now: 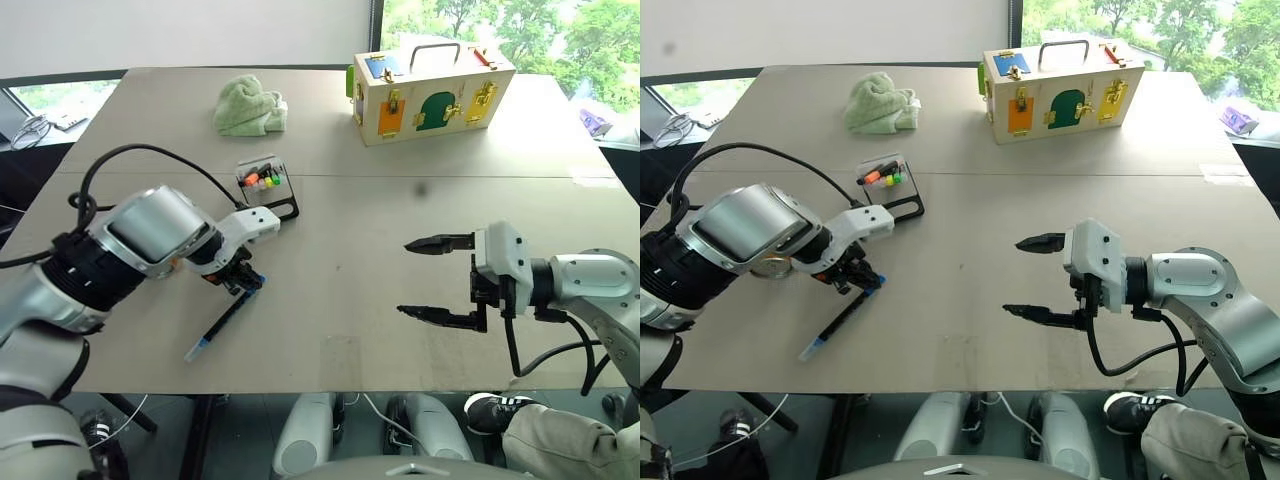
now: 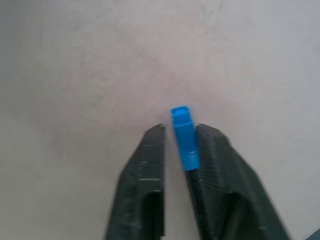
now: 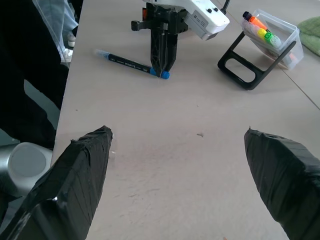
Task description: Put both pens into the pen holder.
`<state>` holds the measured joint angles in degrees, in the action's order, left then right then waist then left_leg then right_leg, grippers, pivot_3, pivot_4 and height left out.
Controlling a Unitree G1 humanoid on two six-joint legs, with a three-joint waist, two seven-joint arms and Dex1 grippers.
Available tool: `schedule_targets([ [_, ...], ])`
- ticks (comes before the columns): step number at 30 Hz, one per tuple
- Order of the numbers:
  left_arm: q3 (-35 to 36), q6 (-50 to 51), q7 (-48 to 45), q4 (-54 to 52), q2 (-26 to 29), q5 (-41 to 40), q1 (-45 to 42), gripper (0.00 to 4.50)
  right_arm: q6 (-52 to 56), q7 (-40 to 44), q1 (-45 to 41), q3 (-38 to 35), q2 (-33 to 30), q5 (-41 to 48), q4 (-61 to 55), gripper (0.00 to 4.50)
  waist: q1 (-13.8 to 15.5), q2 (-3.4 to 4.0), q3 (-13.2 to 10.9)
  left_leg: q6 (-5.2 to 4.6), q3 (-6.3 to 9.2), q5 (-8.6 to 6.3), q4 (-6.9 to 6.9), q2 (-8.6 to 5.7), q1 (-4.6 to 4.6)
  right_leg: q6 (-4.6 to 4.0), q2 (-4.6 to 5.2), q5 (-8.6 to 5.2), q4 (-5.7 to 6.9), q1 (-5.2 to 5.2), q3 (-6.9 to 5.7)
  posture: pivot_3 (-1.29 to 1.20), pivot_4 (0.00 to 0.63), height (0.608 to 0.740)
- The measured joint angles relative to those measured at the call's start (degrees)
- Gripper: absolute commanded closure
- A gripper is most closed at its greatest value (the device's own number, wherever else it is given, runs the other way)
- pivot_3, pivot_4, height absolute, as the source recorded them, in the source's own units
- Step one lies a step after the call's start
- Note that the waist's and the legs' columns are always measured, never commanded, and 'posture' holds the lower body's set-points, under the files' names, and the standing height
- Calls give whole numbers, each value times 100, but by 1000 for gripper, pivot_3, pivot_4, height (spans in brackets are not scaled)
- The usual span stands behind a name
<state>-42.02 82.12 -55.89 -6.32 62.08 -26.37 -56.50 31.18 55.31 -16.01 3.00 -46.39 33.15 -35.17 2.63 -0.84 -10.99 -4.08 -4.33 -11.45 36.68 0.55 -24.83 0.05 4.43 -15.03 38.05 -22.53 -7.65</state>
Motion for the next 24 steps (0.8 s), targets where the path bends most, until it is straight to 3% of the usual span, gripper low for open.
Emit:
schedule_targets([
  [9, 1083, 536, -8, -758, -43, -481, 457, 4372, -1, 46, -5, 1, -22, 8, 23, 0, -42, -7, -6, 0, 2, 0, 6, 4, -4, 0, -4, 0, 1, -2, 0, 0, 150, 740],
  [13, 3016, 678, 609, -1087, -792, -611, 895, 4372, 2, 68, -103, 2, -11, 45, 53, 0, -42, -7, -9, 0, 7, 0, 14, 6, -7, 0, -5, 0, 2, 1, -3, 0, 150, 740],
  [16, 4340, -502, 1660, -1809, -1908, -280, 1408, 4372, 51, 55, -122, -12, -5, 149, 61, 0, -34, -15, -13, 0, 10, 0, 21, 6, -9, -20, -1, 13, 2, 6, -4, 0, 150, 740],
  [20, 5453, -1293, 2256, -2020, -2969, -541, 1129, 4372, 110, -80, -197, -204, 73, 311, 58, 0, -32, -18, -15, 0, 11, 0, 30, 8, -3, -21, -4, 15, 7, 12, -9, 0, 150, 740],
  [21, 5518, -1463, 2315, -2022, -2993, -519, 1070, 4372, 117, -146, -215, -248, 102, 322, 57, 0, -43, -18, -14, 0, 10, 0, 30, 8, 2, -20, -4, 14, 8, 16, -9, 0, 150, 740],
  [23, 5275, -2768, 2500, -2018, -2926, 131, 1199, 4372, 184, -392, -250, -401, 253, 400, 21, 0, -56, -16, -13, 2, 0, 0, 21, 9, 13, -24, -6, 16, 8, 20, -5, 0, 150, 740],
  [24, 4930, -4094, 2595, -1986, -2698, 866, 1470, 4372, 251, -567, -299, -455, 320, 485, -11, 0, -71, -14, -12, 2, -5, 0, 16, 10, 17, -25, -6, 17, 7, 20, -3, 0, 150, 740],
])
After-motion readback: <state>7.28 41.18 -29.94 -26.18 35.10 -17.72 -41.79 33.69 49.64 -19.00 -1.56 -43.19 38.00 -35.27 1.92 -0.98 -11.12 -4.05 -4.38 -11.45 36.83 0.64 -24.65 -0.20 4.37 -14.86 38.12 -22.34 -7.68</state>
